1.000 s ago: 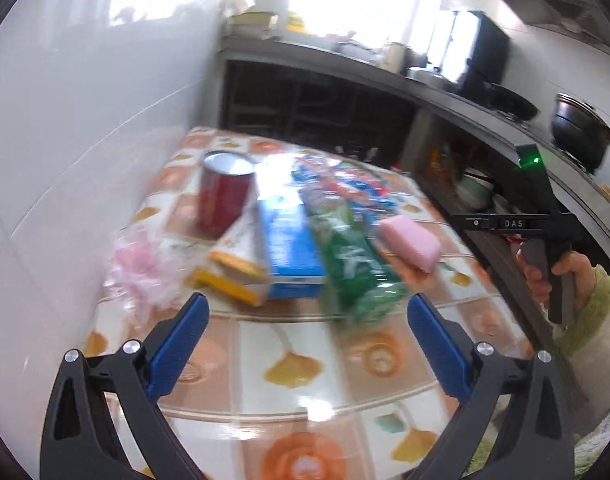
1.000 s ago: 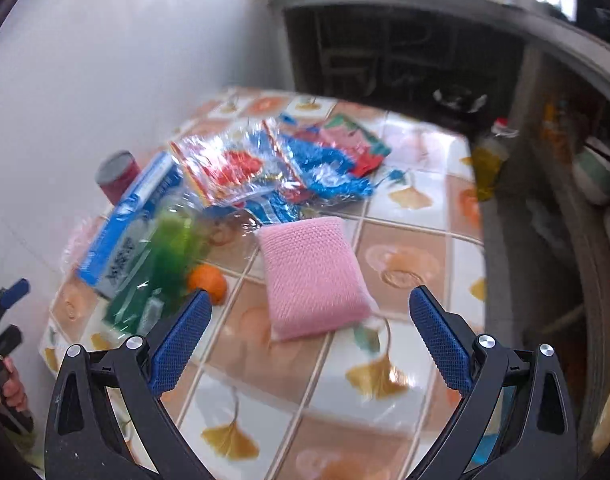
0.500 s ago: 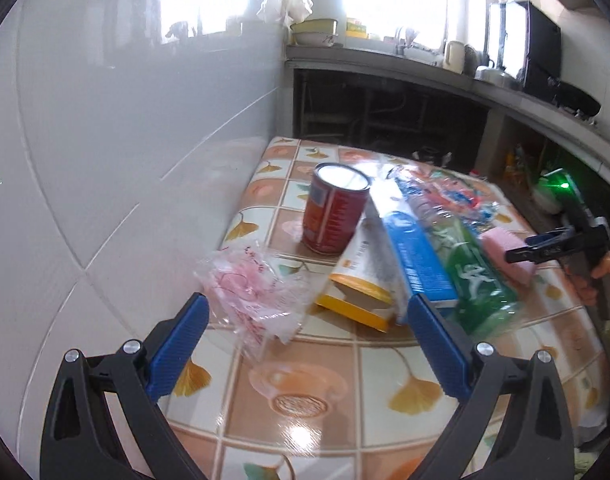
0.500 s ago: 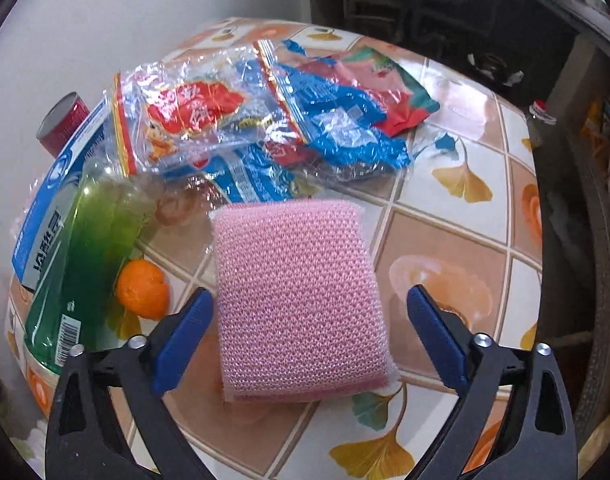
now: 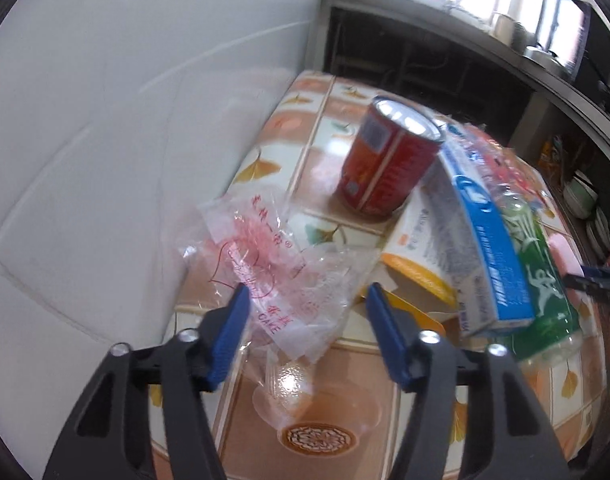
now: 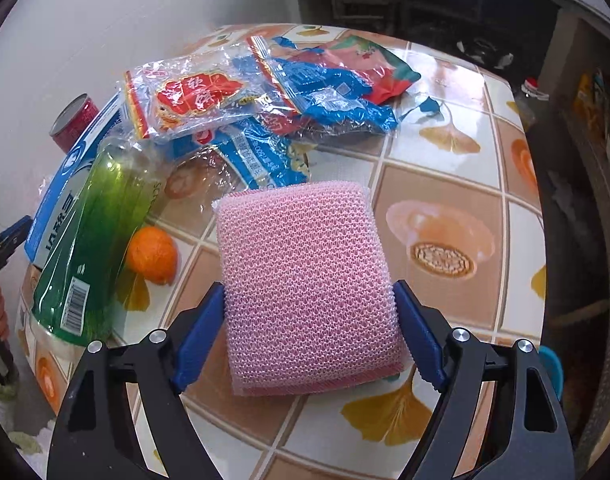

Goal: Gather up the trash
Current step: 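Grasp the pink sponge with the right gripper while the left gripper grasps the clear plastic bag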

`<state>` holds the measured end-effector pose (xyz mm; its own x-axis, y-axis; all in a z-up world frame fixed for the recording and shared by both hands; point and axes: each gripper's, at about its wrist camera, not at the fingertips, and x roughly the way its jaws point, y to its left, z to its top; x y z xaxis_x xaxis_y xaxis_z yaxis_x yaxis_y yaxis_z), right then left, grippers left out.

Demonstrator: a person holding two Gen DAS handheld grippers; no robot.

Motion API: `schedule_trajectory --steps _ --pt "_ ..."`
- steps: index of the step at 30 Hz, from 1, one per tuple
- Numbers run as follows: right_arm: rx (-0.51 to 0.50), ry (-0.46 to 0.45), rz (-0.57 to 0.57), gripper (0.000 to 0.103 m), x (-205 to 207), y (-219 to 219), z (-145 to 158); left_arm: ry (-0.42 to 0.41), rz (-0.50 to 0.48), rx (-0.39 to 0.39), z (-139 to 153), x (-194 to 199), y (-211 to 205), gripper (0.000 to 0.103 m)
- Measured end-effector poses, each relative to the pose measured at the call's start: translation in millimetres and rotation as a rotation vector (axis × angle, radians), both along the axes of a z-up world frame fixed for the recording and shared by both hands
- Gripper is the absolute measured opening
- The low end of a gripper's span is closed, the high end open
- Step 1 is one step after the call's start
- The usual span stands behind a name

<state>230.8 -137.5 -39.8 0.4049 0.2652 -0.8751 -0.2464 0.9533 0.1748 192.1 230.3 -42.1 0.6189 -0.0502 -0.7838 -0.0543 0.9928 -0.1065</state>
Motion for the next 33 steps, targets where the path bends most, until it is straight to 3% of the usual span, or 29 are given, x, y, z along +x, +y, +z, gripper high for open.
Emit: schedule_trajectory --steps 14,20,33 --pt "0.022 -0.008 -0.008 0.078 -2.2 -4.3 0.3 0.081 -0.012 0.066 -19.1 6.3 -7.5 0.034" --pt "0.023 -0.011 -0.008 0.078 -2.3 -4.5 0.6 0.068 -0.024 0.081 -18.2 5.4 -16.8 0.020" --pt "0.030 -0.015 -0.025 0.076 -17.4 -7.5 5.4 0.020 -0.045 0.051 6.7 -32.6 -21.1 0.008"
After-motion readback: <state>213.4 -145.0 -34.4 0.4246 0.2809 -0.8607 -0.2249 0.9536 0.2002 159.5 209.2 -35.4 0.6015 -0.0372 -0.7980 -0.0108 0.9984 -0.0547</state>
